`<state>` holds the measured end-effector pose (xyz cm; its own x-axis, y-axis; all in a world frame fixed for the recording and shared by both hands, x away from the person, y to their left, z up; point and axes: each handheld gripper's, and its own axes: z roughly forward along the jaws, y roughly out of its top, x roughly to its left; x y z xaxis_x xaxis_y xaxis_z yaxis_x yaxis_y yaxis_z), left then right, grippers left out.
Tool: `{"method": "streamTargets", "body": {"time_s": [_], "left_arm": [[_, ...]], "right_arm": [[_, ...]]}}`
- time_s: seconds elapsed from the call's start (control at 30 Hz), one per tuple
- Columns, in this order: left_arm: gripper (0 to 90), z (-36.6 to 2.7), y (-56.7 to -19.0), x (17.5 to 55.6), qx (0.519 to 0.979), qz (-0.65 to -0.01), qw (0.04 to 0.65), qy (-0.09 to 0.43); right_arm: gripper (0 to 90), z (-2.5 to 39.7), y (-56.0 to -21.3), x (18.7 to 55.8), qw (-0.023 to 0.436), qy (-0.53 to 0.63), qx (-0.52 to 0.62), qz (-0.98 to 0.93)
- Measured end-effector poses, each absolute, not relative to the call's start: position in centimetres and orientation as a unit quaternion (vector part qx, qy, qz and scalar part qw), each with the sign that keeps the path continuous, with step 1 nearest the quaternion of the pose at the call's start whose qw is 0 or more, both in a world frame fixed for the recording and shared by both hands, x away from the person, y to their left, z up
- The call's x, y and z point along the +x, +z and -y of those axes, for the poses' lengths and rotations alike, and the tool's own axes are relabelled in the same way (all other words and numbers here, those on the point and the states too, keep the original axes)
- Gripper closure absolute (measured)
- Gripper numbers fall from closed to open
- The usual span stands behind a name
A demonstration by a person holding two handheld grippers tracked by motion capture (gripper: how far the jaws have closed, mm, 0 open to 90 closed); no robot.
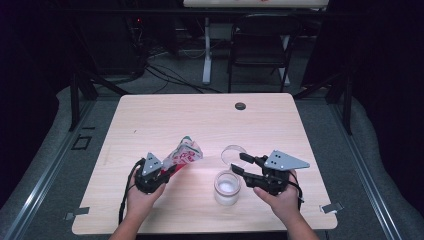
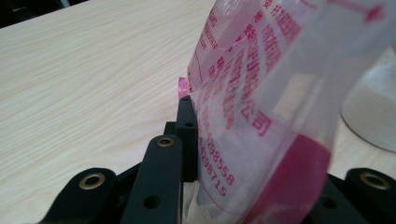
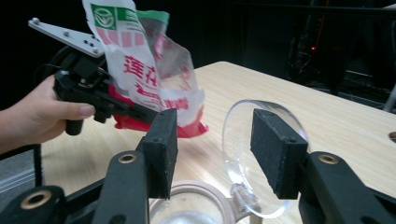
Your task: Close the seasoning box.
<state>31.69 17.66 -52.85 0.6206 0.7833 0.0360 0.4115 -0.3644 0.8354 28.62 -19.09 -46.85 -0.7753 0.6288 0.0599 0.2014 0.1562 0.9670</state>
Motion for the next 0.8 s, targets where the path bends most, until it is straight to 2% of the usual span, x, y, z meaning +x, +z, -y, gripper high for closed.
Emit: {"method": "streamTargets", "body": {"time_s": [0.8], "left_arm": [[76.4, -24.3, -51.6, 32.1, 0.739, -0.456, 0.415, 0.272]], "right_arm": [[49.1, 20.3, -46.5, 28.9, 0.2, 0.586, 0.298, -0.726]]}}
